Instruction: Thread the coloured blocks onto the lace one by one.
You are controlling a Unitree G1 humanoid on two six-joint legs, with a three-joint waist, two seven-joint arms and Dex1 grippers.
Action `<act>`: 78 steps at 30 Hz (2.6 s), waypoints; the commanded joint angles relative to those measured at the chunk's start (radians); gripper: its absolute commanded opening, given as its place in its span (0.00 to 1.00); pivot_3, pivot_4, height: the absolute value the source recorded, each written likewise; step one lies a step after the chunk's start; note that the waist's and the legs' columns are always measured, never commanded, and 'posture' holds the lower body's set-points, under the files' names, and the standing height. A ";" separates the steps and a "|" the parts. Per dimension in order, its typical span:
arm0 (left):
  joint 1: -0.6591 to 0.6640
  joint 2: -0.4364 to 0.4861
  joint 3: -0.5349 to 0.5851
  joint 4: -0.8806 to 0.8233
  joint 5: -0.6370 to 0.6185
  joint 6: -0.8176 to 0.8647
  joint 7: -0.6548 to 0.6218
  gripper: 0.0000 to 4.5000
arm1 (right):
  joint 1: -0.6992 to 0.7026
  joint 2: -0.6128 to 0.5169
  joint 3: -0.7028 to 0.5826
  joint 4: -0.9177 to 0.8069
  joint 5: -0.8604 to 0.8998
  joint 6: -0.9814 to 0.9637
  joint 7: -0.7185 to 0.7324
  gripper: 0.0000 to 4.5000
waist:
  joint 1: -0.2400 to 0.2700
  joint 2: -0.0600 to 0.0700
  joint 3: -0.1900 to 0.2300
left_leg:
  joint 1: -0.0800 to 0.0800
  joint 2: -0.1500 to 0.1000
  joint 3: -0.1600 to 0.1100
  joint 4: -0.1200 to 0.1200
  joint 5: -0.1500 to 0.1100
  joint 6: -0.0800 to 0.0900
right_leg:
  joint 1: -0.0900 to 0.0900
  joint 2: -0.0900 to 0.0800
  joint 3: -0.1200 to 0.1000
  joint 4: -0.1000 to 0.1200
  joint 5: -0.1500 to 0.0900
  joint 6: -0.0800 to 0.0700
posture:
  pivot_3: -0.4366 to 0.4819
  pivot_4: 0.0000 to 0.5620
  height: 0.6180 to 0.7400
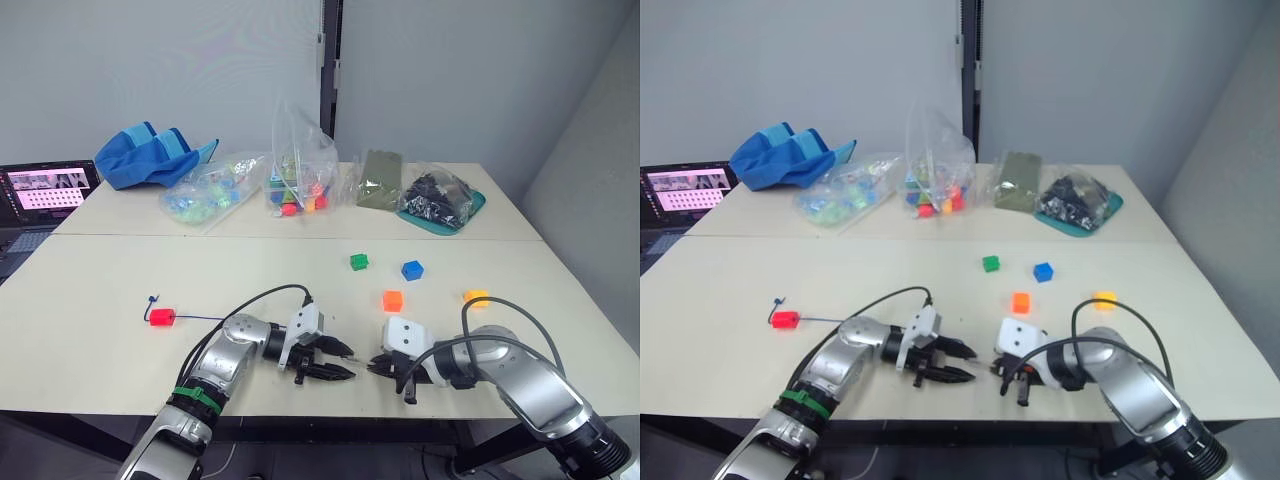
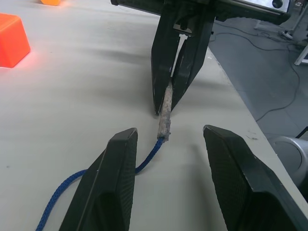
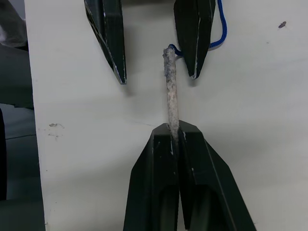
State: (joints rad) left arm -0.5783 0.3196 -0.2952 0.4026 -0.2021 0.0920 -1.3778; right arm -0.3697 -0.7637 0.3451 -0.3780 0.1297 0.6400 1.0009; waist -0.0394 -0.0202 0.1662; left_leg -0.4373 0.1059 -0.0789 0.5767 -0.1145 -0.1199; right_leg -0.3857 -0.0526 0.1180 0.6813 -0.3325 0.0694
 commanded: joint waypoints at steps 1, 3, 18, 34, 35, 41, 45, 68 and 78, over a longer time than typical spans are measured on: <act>-0.005 -0.012 -0.035 -0.007 0.007 -0.009 -0.032 0.50 | -0.014 -0.024 0.036 0.032 -0.044 -0.071 0.027 0.00 | 0.000 0.000 0.000 | 0.000 0.000 0.000 0.000 0.000 0.000 | 0.000 0.000 0.000 0.000 0.000 0.000 | 0.48 0.27 1.00; -0.013 -0.021 -0.031 -0.002 0.007 -0.013 -0.022 0.50 | -0.017 -0.034 0.040 0.050 -0.055 -0.096 0.040 0.00 | 0.001 0.000 0.000 | 0.001 0.000 0.000 0.000 0.000 0.000 | 0.001 0.000 0.000 0.000 0.000 0.000 | 0.48 0.27 1.00; 0.022 -0.022 0.011 -0.033 -0.045 0.040 -0.008 0.50 | -0.003 -0.037 0.038 0.051 -0.066 -0.118 0.051 0.00 | 0.001 0.000 0.000 | 0.001 0.000 0.000 0.000 0.000 0.000 | 0.001 0.000 0.000 -0.001 0.000 0.000 | 0.48 0.27 1.00; 0.031 -0.021 0.016 -0.014 -0.046 0.035 0.004 0.00 | 0.030 -0.031 -0.020 -0.016 -0.022 -0.039 0.019 0.15 | 0.002 0.000 0.000 | 0.002 0.000 0.000 0.000 0.000 0.000 | 0.002 0.000 0.000 -0.001 0.000 0.000 | 0.48 0.27 1.00; 0.028 -0.021 0.019 -0.010 -0.047 0.033 0.003 0.00 | 0.041 -0.039 -0.040 -0.031 -0.013 -0.032 0.015 0.22 | 0.004 0.000 0.000 | 0.002 0.000 0.000 0.000 0.000 0.000 | 0.002 0.000 0.000 -0.001 0.000 0.000 | 0.48 0.27 1.00; 0.023 -0.016 0.033 -0.004 -0.060 0.037 -0.004 0.00 | 0.147 -0.079 -0.180 -0.089 0.014 -0.050 -0.031 0.66 | 0.008 0.000 0.000 | 0.001 -0.001 0.000 0.000 0.000 0.000 | 0.002 -0.001 0.000 -0.001 0.000 0.000 | 0.48 0.27 1.00; 0.010 -0.003 0.049 0.010 -0.064 0.029 -0.012 0.00 | 0.240 0.025 -0.501 -0.207 0.255 0.121 -0.105 0.98 | 0.006 0.000 0.000 | 0.001 -0.001 0.000 -0.001 0.000 0.000 | 0.002 -0.001 0.000 -0.001 0.000 0.000 | 0.48 0.27 1.00; -0.068 0.001 0.086 0.128 -0.062 -0.033 -0.067 0.00 | 0.812 0.491 -0.954 -0.242 0.325 -0.203 -0.459 0.99 | -0.001 0.001 -0.001 | 0.002 -0.002 0.000 -0.002 0.000 0.000 | 0.002 -0.001 0.000 -0.001 -0.001 0.001 | 0.48 0.27 1.00; -0.049 -0.009 0.090 0.112 -0.058 -0.042 -0.038 0.00 | 0.586 0.362 -0.875 -0.067 0.296 -0.211 -0.516 0.99 | -0.004 0.001 -0.001 | 0.002 -0.002 0.000 -0.002 0.000 0.000 | 0.002 -0.001 0.001 -0.002 0.000 0.001 | 0.48 0.27 1.00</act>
State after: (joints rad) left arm -0.6256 0.3131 -0.2160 0.5487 -0.2541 0.0605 -1.4241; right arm 0.2693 -0.3672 -0.5367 -0.4839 0.4416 0.4374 0.5010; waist -0.0432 -0.0193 0.1652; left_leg -0.4355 0.1042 -0.0787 0.5742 -0.1146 -0.1197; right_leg -0.3839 -0.0541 0.1185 0.6798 -0.3329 0.0700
